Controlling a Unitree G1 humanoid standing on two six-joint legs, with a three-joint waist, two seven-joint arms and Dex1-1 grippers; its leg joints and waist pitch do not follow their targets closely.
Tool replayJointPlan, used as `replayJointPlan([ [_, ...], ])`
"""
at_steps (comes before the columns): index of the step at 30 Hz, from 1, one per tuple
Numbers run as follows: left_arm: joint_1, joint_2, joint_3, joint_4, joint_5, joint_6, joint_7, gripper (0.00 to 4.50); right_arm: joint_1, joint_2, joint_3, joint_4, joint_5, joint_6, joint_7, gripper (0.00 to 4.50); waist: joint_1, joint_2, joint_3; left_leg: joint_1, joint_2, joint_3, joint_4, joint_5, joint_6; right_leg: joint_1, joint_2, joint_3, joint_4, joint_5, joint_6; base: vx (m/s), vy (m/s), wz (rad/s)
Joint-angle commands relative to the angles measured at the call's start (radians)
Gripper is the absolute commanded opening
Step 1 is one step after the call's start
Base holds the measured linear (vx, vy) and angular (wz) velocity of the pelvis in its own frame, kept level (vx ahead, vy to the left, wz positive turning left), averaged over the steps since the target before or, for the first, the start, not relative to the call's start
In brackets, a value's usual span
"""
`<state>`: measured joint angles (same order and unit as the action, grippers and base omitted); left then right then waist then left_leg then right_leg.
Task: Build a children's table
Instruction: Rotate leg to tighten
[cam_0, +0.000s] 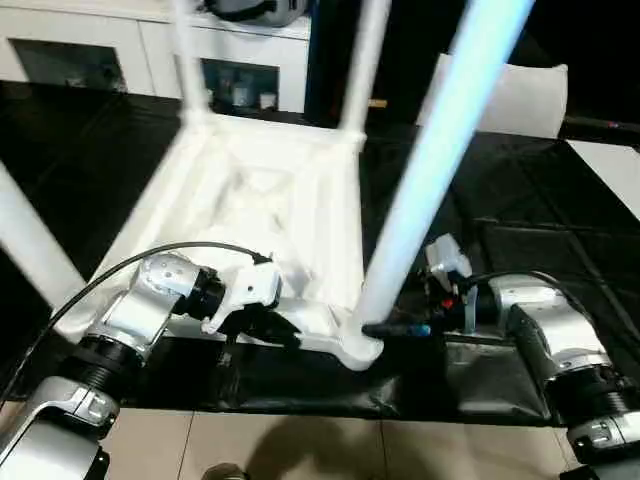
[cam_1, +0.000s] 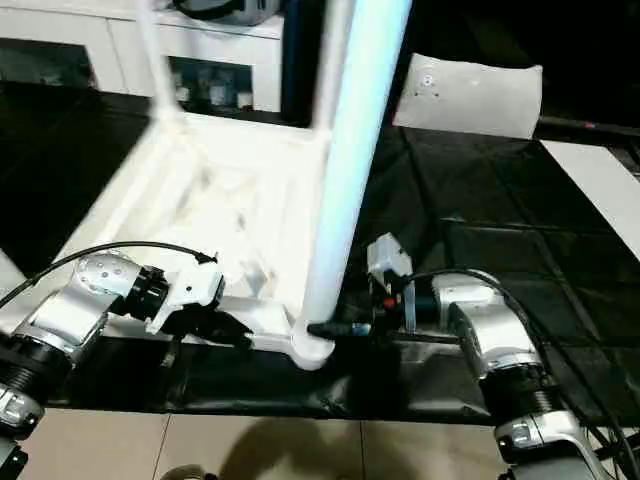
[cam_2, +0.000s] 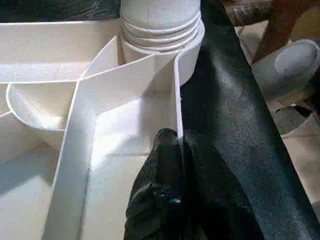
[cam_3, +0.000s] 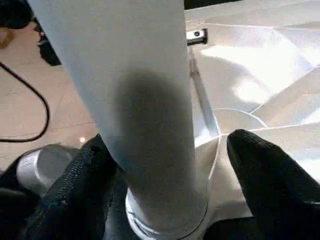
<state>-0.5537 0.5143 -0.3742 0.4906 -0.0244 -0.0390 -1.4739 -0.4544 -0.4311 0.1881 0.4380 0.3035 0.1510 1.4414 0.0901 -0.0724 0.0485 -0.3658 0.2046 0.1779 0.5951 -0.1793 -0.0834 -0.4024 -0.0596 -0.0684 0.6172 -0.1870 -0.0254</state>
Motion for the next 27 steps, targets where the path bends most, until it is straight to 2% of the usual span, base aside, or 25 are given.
replayJointPlan([
  [1,-0.008,-0.013,-0.061,0.009,0.020,-0.028,-0.057,0.00,-0.031,-0.003,0.018,0.020,-0.002,0.006,0.047,3.30,-0.005,0.001,-0.059,0.013,0.036,-0.004,-0.068,-0.187,0.042,0.047,-0.081,0.050,-0.073,-0.244,-0.185,0.000,0.000,0.00],
  [2,-0.008,-0.013,-0.061,0.009,0.020,-0.028,-0.057,0.00,-0.031,-0.003,0.018,0.020,-0.002,0.006,0.047,3.30,-0.005,0.001,-0.059,0.014,0.036,-0.003,-0.067,-0.190,0.042,0.047,-0.080,0.050,-0.075,-0.252,-0.183,0.000,0.000,0.00],
  [3,-0.011,-0.013,-0.063,0.013,0.024,-0.034,-0.063,0.00,-0.036,-0.003,0.028,0.027,-0.004,0.006,0.067,2.99,-0.004,0.001,-0.060,0.014,0.037,-0.003,-0.067,-0.188,0.041,0.047,-0.081,0.050,-0.074,-0.251,-0.181,0.000,0.000,0.00],
  [6,-0.015,-0.016,-0.066,0.022,0.028,-0.045,-0.069,0.00,-0.042,-0.004,0.038,0.036,-0.007,0.005,0.088,2.90,-0.003,0.002,-0.061,0.014,0.038,-0.003,-0.067,-0.178,0.042,0.047,-0.080,0.050,-0.070,-0.225,-0.189,0.000,0.000,0.00],
  [7,-0.015,-0.016,-0.067,0.024,0.029,-0.047,-0.070,0.00,-0.042,-0.004,0.039,0.037,-0.007,0.005,0.090,2.65,-0.003,0.002,-0.061,0.014,0.038,-0.003,-0.066,-0.177,0.043,0.047,-0.080,0.050,-0.071,-0.222,-0.190,0.000,0.000,0.00],
  [11,-0.020,-0.017,-0.071,0.035,0.031,-0.057,-0.073,0.00,-0.045,-0.003,0.042,0.046,-0.008,0.001,0.102,2.48,-0.002,0.002,-0.061,0.014,0.037,-0.003,-0.067,-0.177,0.040,0.047,-0.080,0.049,-0.071,-0.229,-0.188,0.000,0.000,0.00],
  [12,-0.023,-0.019,-0.071,0.041,0.034,-0.062,-0.074,0.00,-0.045,-0.002,0.044,0.050,-0.007,0.000,0.108,2.23,0.000,0.004,-0.061,0.015,0.038,-0.003,-0.067,-0.181,0.038,0.047,-0.080,0.050,-0.071,-0.232,-0.189,0.000,0.000,0.00],
  [18,-0.028,-0.026,-0.065,0.053,0.033,-0.060,-0.065,0.00,-0.032,0.001,0.049,0.035,0.001,0.009,0.117,2.05,0.002,0.004,-0.060,0.016,0.038,-0.005,-0.069,-0.200,0.028,0.047,-0.081,0.049,-0.075,-0.262,-0.180,0.000,0.000,0.00],
  [22,-0.029,-0.042,-0.047,0.055,0.032,-0.029,-0.020,0.00,0.000,0.005,0.047,-0.011,0.017,0.051,0.092,2.04,0.006,0.004,-0.059,0.017,0.039,-0.004,-0.069,-0.195,0.030,0.046,-0.080,0.050,-0.075,-0.253,-0.180,0.000,0.000,0.00],
  [24,-0.032,-0.065,-0.025,0.052,0.038,0.014,0.057,0.00,0.038,0.026,0.043,-0.053,0.001,0.084,-0.003,2.04,0.008,0.005,-0.056,0.020,0.039,-0.005,-0.072,-0.203,0.025,0.043,-0.079,0.050,-0.077,-0.263,-0.173,0.000,0.000,0.00],
  [25,-0.034,-0.076,-0.016,0.050,0.041,0.039,0.097,0.00,0.055,0.040,0.041,-0.070,-0.013,0.098,-0.060,2.04,0.007,0.004,-0.055,0.021,0.038,-0.005,-0.073,-0.218,0.022,0.043,-0.081,0.050,-0.080,-0.288,-0.169,0.000,0.000,0.00],
  [26,-0.039,-0.120,0.021,0.039,0.019,0.116,0.183,0.00,0.089,0.090,0.034,-0.095,-0.060,0.101,-0.213,2.04,0.005,0.003,-0.050,0.022,0.037,-0.007,-0.077,-0.247,0.007,0.042,-0.083,0.051,-0.087,-0.358,-0.150,0.000,0.000,0.00],
  [27,-0.040,-0.130,0.029,0.037,0.012,0.130,0.198,0.00,0.094,0.101,0.033,-0.098,-0.069,0.099,-0.242,2.04,-0.001,0.003,-0.041,0.031,0.032,-0.010,-0.078,-0.314,-0.014,0.032,-0.084,0.046,-0.100,-0.481,-0.123,0.000,0.000,0.00],
])
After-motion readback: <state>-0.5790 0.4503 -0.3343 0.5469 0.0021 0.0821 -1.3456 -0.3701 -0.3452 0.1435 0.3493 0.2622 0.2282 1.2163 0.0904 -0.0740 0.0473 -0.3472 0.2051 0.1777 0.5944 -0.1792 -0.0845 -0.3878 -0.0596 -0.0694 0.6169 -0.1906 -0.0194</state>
